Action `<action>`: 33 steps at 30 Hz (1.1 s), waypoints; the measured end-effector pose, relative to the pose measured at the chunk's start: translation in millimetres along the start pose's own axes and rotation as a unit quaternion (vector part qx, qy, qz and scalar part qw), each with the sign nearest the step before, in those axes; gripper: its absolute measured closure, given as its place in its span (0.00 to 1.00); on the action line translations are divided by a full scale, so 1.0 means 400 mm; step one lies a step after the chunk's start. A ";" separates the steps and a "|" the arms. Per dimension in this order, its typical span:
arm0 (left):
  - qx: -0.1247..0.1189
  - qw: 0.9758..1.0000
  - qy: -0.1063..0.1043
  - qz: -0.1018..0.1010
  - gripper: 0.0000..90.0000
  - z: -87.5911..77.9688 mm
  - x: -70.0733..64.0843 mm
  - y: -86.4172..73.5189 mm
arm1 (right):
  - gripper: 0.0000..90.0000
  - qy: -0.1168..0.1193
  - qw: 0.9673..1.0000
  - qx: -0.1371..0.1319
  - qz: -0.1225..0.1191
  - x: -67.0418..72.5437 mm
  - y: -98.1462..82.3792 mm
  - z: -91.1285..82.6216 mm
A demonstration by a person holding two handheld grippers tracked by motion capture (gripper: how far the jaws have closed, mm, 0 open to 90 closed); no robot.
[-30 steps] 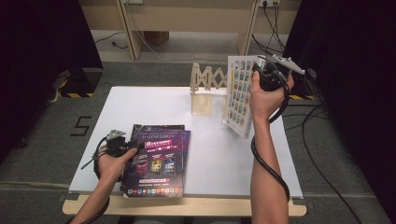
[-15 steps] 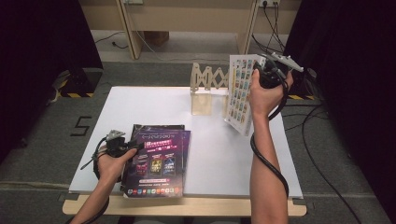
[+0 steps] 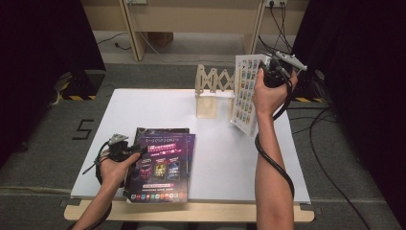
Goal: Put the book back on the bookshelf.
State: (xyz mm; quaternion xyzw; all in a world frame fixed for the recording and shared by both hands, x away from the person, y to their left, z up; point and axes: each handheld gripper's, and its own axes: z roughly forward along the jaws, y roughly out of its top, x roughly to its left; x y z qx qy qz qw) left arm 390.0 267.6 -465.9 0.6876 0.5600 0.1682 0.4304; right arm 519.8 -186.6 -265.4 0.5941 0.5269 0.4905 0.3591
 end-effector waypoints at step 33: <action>0.002 1.000 0.001 -0.002 0.64 0.001 0.008 -0.006 | 0.82 0.001 1.000 -0.004 0.002 0.007 0.018 0.075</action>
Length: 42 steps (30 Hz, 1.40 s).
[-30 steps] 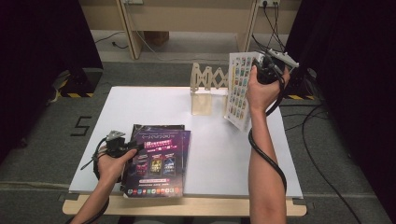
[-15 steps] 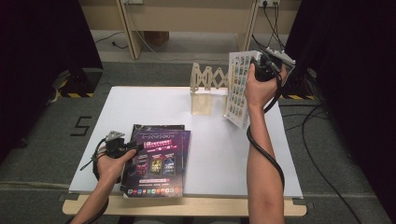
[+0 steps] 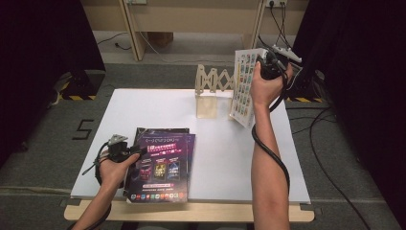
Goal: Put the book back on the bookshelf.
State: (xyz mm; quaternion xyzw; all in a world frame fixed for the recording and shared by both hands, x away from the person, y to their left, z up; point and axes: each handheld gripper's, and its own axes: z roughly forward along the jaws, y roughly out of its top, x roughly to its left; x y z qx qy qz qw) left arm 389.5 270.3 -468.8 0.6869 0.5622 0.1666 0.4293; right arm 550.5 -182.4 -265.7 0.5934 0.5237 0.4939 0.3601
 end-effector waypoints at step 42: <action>0.000 1.000 -0.003 0.008 0.64 0.001 -0.016 -0.004 | 0.81 0.028 0.996 -0.019 -0.087 -0.060 -0.199 -0.234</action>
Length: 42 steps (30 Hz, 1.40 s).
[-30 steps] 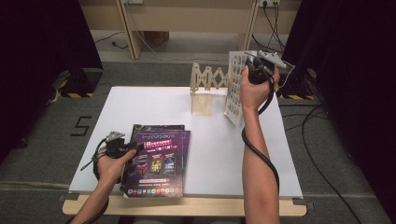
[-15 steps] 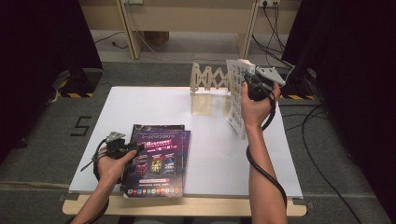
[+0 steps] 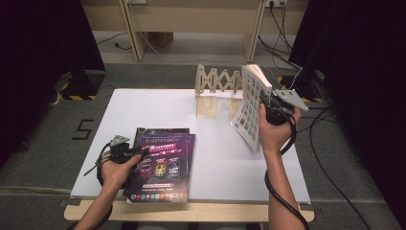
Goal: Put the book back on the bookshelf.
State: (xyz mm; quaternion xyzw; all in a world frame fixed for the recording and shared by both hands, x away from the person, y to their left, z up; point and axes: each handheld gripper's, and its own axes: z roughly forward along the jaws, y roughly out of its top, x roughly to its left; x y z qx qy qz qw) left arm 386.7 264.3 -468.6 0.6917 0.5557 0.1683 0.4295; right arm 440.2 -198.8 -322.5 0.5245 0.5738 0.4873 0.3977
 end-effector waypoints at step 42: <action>-0.001 1.000 -0.003 0.000 0.64 -0.002 -0.001 0.003 | 0.72 0.002 0.998 0.060 0.019 -0.089 0.009 0.005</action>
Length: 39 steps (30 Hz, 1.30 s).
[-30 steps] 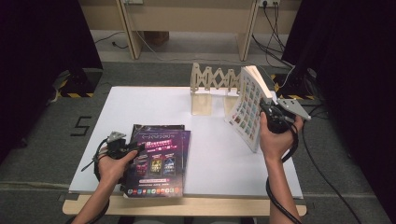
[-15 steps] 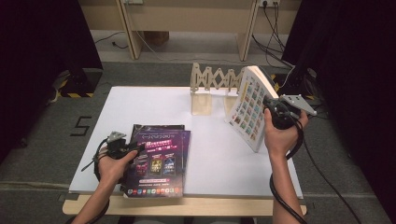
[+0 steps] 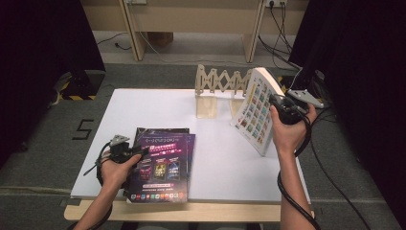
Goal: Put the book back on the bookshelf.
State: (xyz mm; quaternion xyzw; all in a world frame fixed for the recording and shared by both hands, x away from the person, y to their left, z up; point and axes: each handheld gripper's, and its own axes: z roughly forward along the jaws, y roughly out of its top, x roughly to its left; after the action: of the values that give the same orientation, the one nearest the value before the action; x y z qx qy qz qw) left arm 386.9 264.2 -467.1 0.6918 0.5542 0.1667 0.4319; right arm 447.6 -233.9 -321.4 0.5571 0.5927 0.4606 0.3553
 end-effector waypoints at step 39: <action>-0.002 1.000 0.001 -0.003 0.64 -0.002 0.007 -0.001 | 0.83 -0.007 1.000 -0.023 0.008 0.082 0.055 0.019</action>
State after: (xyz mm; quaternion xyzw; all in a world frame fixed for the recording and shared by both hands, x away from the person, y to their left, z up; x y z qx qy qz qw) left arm 387.0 267.2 -467.7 0.6891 0.5566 0.1670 0.4329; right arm 458.1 -201.3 -300.0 0.5565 0.5750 0.4731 0.3686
